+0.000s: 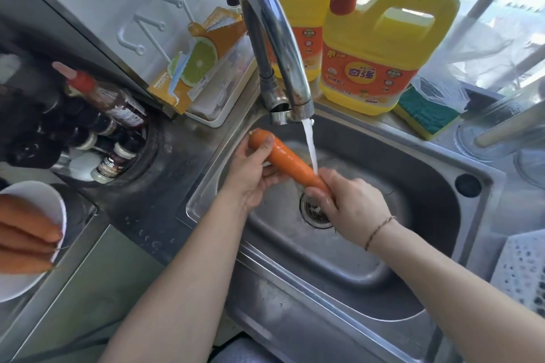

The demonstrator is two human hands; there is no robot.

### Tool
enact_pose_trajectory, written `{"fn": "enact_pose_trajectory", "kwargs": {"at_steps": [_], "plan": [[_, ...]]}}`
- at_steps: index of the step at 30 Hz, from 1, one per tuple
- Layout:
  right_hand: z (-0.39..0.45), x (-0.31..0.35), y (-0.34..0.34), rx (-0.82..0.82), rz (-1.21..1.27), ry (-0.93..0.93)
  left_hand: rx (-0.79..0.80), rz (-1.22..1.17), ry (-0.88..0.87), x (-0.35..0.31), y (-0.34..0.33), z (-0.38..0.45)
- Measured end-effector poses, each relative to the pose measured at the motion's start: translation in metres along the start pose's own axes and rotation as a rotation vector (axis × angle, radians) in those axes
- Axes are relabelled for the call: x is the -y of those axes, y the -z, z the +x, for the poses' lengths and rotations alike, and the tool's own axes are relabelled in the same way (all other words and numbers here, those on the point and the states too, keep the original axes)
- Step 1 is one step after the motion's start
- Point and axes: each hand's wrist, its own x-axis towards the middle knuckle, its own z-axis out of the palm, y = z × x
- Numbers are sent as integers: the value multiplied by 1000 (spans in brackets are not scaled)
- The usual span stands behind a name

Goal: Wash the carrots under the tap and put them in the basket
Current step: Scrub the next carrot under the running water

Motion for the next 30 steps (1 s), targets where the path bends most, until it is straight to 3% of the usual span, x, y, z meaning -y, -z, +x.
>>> {"fn": "enact_pose_trajectory", "kwargs": {"at_steps": [1,3,5,7,11,20,26,30], "plan": [[-3,0,-2,-14,-6,-12,0,10,-1,2,1,1],[-7,-1,-7,4,270,-12,15,-10,-14,1,2,0],[-7,-2,-13,64,811,-75,43,-56,-26,1,4,0],[-8,-5,-13,207,1309,-260,101,-125,-40,-1,5,0],[-14,-8,-2,349,1609,-403,207,-217,-73,-4,7,-1],[-2,10,6,259,1120,-466,331,-169,-115,-1,4,-2],[28,14,3,168,685,-462,184,16,-137,10,-13,-2],[27,11,-7,121,715,-374,125,102,-81,11,-14,1]]}}
